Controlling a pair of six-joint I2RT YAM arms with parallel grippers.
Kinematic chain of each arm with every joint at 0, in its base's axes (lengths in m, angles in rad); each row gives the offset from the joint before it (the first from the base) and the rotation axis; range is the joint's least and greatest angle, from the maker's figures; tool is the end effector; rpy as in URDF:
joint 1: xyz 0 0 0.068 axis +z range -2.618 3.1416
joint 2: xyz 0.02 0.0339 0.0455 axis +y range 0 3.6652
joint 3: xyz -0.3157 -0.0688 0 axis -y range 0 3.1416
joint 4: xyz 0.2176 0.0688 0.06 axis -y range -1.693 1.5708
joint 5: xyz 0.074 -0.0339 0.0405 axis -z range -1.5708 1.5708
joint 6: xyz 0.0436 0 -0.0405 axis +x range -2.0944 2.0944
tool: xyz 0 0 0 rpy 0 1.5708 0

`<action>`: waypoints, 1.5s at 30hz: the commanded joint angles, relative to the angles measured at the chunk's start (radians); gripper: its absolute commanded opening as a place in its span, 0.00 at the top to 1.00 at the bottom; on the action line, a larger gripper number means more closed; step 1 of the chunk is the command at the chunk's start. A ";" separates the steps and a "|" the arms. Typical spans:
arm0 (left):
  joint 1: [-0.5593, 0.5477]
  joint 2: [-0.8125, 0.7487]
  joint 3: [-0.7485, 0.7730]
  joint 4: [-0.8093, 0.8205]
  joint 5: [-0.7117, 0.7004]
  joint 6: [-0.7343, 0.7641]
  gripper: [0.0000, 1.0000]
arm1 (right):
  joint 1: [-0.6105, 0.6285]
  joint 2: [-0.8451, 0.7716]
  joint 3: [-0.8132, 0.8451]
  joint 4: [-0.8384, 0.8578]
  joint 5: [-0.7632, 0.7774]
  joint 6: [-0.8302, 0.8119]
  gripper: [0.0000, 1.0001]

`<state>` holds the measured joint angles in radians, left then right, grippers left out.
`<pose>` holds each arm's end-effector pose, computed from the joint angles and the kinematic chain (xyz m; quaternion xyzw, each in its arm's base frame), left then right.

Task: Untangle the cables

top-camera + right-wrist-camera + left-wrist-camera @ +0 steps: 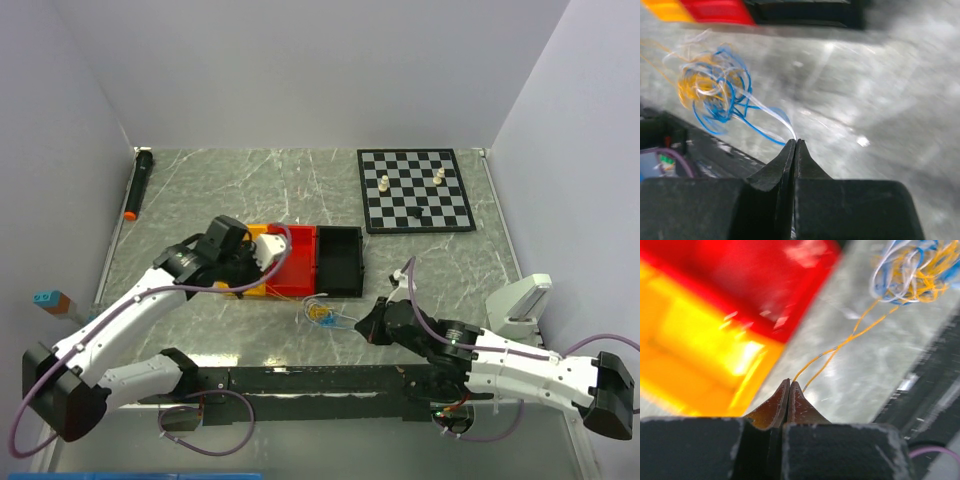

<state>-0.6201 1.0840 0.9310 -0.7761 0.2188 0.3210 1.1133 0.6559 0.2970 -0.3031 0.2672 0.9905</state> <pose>0.1298 -0.1043 0.3253 0.4584 0.8252 -0.1492 0.2945 0.0484 0.0722 0.2144 0.0037 0.8924 0.3184 0.3197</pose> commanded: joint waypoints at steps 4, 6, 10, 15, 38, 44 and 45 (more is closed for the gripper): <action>0.158 -0.099 0.120 -0.074 -0.177 0.070 0.99 | 0.029 0.115 0.089 -0.425 0.055 0.214 1.00; 0.171 -0.114 0.138 -0.094 -0.177 0.081 0.99 | 0.074 0.154 0.117 -0.488 0.078 0.272 1.00; 0.172 -0.134 0.169 -0.144 -0.165 0.095 0.99 | 0.163 0.209 0.162 -0.594 0.119 0.373 1.00; 0.171 -0.125 0.193 -0.213 -0.035 0.113 0.99 | 0.207 0.220 0.202 -0.637 0.156 0.404 1.00; 0.095 -0.096 0.203 -0.169 0.097 0.018 0.99 | 0.171 0.425 0.336 0.174 0.107 -0.326 0.41; 0.097 -0.116 0.166 -0.163 0.090 0.030 0.99 | 0.146 0.525 0.315 0.173 0.092 -0.302 0.43; 0.097 -0.118 0.160 -0.161 0.087 0.032 0.99 | 0.146 0.531 0.307 0.179 0.092 -0.300 0.43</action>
<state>-0.5205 0.9916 1.1099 -0.9627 0.2943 0.3531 1.2675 1.1778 0.6075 -0.1986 0.3733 0.7116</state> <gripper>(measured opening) 0.014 0.570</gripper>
